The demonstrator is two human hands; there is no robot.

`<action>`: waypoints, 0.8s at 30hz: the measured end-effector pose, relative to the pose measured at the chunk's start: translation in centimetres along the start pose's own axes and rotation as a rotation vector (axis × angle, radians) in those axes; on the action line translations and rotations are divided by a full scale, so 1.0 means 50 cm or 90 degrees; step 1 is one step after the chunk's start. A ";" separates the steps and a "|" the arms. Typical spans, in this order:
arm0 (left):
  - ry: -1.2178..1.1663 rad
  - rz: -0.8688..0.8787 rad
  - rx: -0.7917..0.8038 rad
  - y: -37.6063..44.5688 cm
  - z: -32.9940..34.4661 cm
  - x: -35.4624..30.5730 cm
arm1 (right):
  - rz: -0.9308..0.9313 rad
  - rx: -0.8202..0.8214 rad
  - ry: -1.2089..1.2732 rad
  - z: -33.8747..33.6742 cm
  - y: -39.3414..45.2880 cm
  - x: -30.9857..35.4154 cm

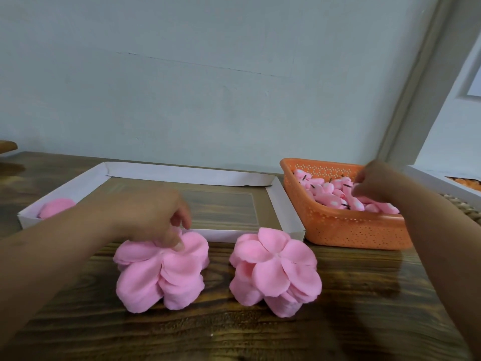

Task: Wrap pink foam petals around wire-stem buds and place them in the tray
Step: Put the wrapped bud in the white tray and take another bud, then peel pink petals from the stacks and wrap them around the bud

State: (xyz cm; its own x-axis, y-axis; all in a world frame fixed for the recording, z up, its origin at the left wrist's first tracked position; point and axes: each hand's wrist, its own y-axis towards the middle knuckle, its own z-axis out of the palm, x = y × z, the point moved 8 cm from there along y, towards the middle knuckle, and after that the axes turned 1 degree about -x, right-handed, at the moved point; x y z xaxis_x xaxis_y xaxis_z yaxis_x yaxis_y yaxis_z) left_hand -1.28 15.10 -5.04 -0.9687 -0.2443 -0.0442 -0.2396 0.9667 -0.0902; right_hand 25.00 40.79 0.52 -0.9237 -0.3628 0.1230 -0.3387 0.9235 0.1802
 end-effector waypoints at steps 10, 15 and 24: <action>-0.016 0.032 -0.141 -0.006 -0.011 -0.005 | -0.053 -0.072 0.035 -0.003 -0.005 0.014; -0.051 0.026 -0.193 -0.018 -0.023 -0.008 | -0.051 -0.089 0.066 -0.003 -0.012 0.015; -0.399 -0.049 -0.338 -0.033 -0.064 0.009 | -0.062 -0.207 0.157 -0.027 -0.052 0.039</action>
State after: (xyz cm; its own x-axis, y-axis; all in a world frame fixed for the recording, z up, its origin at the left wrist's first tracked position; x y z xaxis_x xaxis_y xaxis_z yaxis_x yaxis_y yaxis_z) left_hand -1.51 13.65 -1.73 -0.7707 -0.1568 -0.6176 -0.4542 0.8149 0.3600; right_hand 24.31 37.52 1.61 -0.8060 -0.5021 0.3136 -0.3114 0.8101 0.4967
